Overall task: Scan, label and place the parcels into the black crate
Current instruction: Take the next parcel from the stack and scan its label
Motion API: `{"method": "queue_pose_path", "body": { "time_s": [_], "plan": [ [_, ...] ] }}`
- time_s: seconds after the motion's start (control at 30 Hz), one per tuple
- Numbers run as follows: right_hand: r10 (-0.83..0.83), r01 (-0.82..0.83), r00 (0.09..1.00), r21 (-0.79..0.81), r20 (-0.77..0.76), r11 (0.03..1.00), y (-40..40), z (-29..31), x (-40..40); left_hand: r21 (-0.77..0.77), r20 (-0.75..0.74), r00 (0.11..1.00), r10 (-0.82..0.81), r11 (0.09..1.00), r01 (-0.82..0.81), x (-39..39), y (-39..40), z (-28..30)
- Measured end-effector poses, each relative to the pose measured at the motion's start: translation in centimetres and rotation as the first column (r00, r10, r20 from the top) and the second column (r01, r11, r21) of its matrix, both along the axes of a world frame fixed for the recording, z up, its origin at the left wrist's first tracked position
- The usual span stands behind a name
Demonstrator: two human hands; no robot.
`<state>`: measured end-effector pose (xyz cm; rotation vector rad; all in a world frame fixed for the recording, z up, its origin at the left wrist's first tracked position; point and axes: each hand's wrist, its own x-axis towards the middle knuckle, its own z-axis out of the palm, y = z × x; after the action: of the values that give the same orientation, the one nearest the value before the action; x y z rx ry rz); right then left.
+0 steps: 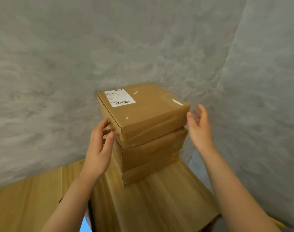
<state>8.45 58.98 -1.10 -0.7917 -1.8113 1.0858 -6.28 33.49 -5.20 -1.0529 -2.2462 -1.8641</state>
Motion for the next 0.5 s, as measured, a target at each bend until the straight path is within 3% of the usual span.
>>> {"method": "queue_pose_path", "body": {
  "time_s": [0.13, 0.33, 0.5],
  "plan": [
    [0.149, -0.151, 0.987, -0.024, -0.065, 0.988, 0.2, -2.1, -1.6, 0.085, 0.110, 0.993, -0.035, 0.996, 0.026, 0.7, 0.3, -0.1],
    [0.158, -0.161, 0.973, -0.003, -0.170, 0.987, -0.8, -3.2, -1.2, 0.183, 0.180, 0.984, 0.008, 0.982, -0.041, 2.6, 0.1, 0.4],
    [0.282, -0.267, 0.919, 0.092, -0.276, 0.959, -4.5, -1.9, -0.9, 0.267, 0.241, 0.966, 0.088, 0.951, -0.153, 3.3, -2.9, -0.5]
  ]
}}
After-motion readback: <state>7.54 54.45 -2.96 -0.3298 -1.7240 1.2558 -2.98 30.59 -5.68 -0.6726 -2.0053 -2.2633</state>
